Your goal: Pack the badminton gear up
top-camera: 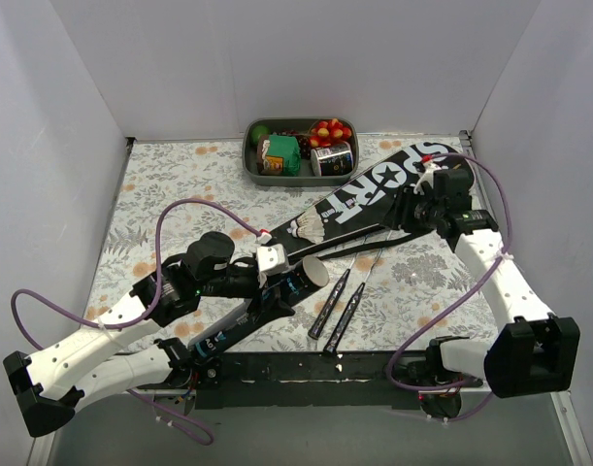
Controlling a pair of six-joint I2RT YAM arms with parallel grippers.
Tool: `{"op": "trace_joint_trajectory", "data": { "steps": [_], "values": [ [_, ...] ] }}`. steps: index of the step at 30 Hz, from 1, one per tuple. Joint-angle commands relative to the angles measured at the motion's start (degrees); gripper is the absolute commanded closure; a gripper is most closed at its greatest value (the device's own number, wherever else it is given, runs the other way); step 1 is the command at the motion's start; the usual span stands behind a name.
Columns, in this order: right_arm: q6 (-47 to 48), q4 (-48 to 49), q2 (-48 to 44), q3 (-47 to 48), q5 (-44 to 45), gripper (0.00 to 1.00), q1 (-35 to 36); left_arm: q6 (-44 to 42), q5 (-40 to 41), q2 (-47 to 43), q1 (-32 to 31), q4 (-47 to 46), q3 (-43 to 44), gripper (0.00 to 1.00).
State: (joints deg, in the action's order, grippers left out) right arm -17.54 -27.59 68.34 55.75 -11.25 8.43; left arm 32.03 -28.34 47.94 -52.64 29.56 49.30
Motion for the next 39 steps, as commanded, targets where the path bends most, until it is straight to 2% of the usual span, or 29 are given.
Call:
{"op": "trace_joint_trajectory", "data": {
  "steps": [1, 7, 13, 25, 39],
  "values": [
    [2.1, 5.1, 6.0, 3.0, -19.4, 0.46, 3.5, 0.8, -1.0, -0.7, -0.3, -1.0, 0.4, 0.8],
    [-2.4, 9.6, 15.1, 7.5, -16.3, 0.43, 13.5, 1.7, -0.7, -0.6, -0.2, -1.0, 0.6, 0.8],
    [-7.7, 18.4, 18.8, 7.4, -11.9, 0.39, 18.5, 2.8, -0.9, -1.2, -0.3, -1.0, 0.8, 0.8],
    [-10.8, 21.2, 27.0, 12.8, -9.1, 0.39, 22.5, 3.3, -0.6, -3.3, -0.3, -1.5, -0.4, 0.8],
    [-15.6, 22.4, 30.6, 13.6, -3.8, 0.39, 24.6, 3.3, -0.8, -4.5, -0.3, -1.4, -1.0, 0.8]
  ]
}}
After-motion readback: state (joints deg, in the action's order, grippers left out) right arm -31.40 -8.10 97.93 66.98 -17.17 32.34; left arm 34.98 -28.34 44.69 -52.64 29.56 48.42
